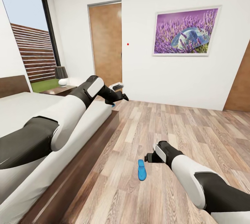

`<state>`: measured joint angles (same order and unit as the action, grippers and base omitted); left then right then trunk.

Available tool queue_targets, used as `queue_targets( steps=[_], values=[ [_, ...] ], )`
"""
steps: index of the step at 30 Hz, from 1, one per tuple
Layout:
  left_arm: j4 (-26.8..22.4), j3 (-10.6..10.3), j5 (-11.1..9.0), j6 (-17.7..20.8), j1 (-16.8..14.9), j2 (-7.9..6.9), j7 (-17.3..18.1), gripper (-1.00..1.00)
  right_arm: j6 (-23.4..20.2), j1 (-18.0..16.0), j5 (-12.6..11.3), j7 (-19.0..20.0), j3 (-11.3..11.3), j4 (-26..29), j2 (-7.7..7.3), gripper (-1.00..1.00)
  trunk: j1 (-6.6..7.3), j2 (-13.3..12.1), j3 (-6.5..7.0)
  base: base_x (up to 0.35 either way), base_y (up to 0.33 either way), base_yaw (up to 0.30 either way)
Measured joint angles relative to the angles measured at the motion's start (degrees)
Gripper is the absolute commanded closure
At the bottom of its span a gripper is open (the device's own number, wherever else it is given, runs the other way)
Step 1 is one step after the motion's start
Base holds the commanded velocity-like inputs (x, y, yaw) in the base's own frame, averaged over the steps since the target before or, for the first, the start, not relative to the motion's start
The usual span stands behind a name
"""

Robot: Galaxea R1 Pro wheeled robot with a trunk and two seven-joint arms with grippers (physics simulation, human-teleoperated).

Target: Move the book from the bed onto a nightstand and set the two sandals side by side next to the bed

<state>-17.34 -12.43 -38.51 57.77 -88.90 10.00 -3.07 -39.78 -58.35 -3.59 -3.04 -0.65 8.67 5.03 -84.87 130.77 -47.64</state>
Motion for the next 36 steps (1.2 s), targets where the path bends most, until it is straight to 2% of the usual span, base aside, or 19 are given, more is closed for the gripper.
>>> queue_targets(
  steps=[8,20,31,36],
  values=[
    [-0.46,0.0,0.01,0.01,-0.73,0.0,-0.03,-1.0,-0.32,-2.39,0.1,-1.85,0.01,-0.06,0.08,-1.0,-1.76,3.21,-1.44,0.0,0.0,0.0],
    [1.44,0.01,0.09,0.24,-8.08,0.0,-0.03,-1.0,-0.3,-4.39,-0.01,-2.87,0.0,-0.06,1.13,-1.0,-4.39,8.02,-3.59,0.0,0.0,0.0],
    [1.82,0.09,0.12,0.27,-9.34,0.0,0.03,-1.0,-0.16,-5.31,-0.04,-2.94,0.0,0.27,1.3,-1.0,-6.81,12.43,-5.57,0.0,0.0,0.0],
    [1.89,0.15,0.16,0.21,-9.44,0.0,0.04,-1.0,-0.12,-5.4,-0.04,-2.94,0.0,0.43,1.28,-1.0,-6.95,12.5,-6.68,0.0,0.0,0.0]
  ],
)
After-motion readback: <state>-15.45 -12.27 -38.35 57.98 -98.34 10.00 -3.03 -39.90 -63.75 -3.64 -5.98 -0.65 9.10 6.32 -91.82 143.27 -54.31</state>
